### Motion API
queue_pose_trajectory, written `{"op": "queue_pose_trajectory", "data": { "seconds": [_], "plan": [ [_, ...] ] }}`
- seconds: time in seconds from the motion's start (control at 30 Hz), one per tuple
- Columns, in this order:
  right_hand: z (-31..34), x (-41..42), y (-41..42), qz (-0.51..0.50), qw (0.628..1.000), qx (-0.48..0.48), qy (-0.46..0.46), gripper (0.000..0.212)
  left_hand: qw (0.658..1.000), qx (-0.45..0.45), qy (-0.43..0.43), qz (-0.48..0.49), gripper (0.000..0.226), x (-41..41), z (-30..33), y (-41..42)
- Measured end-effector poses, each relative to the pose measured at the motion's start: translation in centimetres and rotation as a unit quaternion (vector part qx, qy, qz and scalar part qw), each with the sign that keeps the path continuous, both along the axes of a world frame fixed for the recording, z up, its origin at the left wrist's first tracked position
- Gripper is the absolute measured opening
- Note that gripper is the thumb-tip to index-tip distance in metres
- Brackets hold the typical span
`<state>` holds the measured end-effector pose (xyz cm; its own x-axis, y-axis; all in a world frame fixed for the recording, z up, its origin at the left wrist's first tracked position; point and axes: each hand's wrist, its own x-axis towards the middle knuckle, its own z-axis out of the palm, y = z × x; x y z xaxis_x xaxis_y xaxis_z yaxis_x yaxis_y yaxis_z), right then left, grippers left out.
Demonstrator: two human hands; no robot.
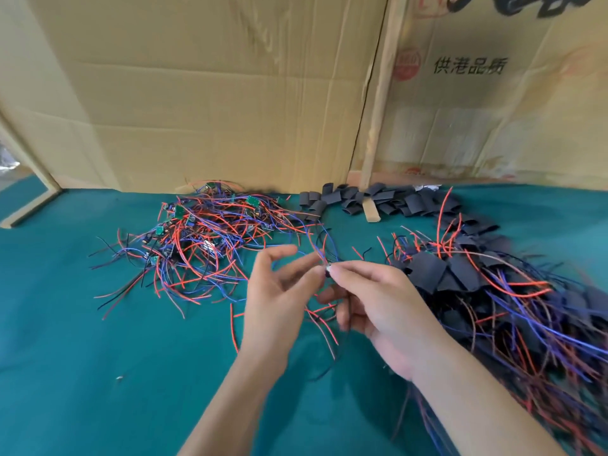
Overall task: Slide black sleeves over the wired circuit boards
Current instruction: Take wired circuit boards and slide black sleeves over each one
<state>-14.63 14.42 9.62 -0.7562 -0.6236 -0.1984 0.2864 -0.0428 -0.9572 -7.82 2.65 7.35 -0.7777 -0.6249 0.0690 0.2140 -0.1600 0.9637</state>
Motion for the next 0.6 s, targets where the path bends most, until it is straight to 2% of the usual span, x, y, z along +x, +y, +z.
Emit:
{"op": "queue_pose_trajectory", "data": {
  "seconds": [0.07,0.1,0.2,0.3,0.33,0.4,0.5,0.6],
  "plan": [
    [0.0,-0.7,0.3,-0.010,0.988,0.096,0.119,0.027,0.992,0.123,0.005,-0.031,0.028,-1.6,-0.8,0.9],
    [0.1,-1.2,0.6,-0.009,0.965,0.165,0.203,0.029,0.981,0.184,0.009,-0.054,0.029,-2.3,-1.1,1.4],
    [2.0,-3.3,1.6,0.041,0.859,0.319,0.400,0.038,0.955,0.281,0.029,-0.087,0.026,-4.4,-1.6,2.4],
    [4.7,-5.0,2.3,0.140,0.745,0.431,0.488,0.048,0.931,0.344,0.063,-0.101,0.029,-5.7,-2.6,3.7],
    [5.6,-5.8,2.3,0.162,0.721,0.452,0.500,0.049,0.925,0.357,0.075,-0.105,0.032,-6.0,-3.0,4.1],
    [7.3,-8.5,2.3,0.145,0.710,0.450,0.522,0.042,0.919,0.369,0.087,-0.103,0.035,-6.2,-3.9,4.6],
    [9.0,-15.0,2.2,0.009,0.709,0.437,0.553,0.023,0.928,0.344,0.090,-0.108,0.025,-6.3,-4.7,4.5],
    [7.9,-20.9,2.1,-0.011,0.674,0.532,0.513,0.014,0.941,0.313,0.077,-0.100,0.015,-6.0,-4.6,4.2]
  ]
}}
